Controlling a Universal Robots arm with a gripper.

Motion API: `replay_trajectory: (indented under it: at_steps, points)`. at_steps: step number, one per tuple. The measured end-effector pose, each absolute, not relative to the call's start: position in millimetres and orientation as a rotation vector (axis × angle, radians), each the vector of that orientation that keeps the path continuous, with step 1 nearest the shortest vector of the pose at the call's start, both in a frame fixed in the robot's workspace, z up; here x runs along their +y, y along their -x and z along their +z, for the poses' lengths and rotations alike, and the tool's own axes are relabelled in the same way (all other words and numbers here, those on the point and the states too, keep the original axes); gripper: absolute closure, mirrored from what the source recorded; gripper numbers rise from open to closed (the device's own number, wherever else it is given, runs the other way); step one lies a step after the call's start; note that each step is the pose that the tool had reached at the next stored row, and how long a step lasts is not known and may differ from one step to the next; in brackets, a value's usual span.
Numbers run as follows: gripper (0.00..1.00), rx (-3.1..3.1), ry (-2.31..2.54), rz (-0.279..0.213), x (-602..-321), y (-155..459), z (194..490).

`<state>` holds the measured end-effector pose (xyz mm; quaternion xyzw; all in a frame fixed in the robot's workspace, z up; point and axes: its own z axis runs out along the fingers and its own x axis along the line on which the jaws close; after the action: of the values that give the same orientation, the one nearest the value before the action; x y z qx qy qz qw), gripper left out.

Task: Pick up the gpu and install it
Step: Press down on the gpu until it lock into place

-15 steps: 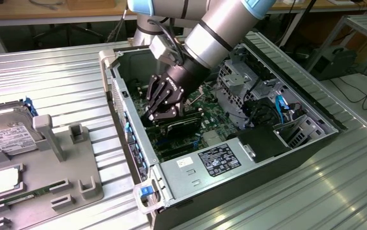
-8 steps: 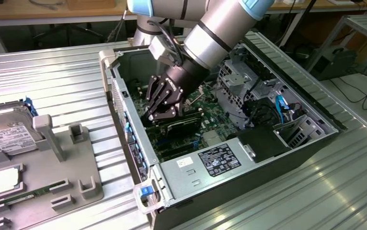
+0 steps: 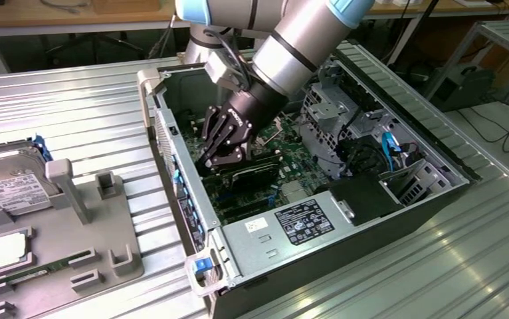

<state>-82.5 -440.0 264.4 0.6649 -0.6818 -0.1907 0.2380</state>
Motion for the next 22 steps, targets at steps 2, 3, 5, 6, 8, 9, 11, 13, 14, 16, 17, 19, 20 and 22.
replay_trajectory:
  at_steps: [2,3,5,6,8,9,11,13,14,16,17,19,20,22]
  points:
    - [0.89,-1.868,-1.821,-0.522,-440.1,82.4,260.9]
    - [0.89,-1.868,-1.822,-0.523,-440.1,82.4,259.1]
    - [0.89,-1.868,-1.822,-0.523,-440.1,82.4,256.5]
    - [0.89,-1.868,-1.822,-0.523,-440.1,82.4,255.5]
    - [0.89,-1.868,-1.822,-0.522,-440.1,82.4,254.0]
    - [0.89,-1.868,-1.822,-0.523,-440.1,82.3,252.6]
    - [0.89,-1.868,-1.821,-0.523,-440.1,81.4,252.2]
    - [0.89,-1.868,-1.822,-0.523,-439.9,78.2,252.1]
    - [0.89,-1.868,-1.822,-0.523,-439.9,76.9,252.1]
    - [0.89,-1.868,-1.822,-0.523,-439.9,76.5,251.9]
    - [0.89,-1.868,-1.822,-0.523,-439.8,76.5,251.3]
    - [0.89,-1.868,-1.821,-0.523,-439.9,76.5,250.2]
    - [0.89,-1.868,-1.822,-0.523,-439.9,76.8,249.7]
    - [0.89,-1.868,-1.822,-0.523,-439.8,77.3,248.9]
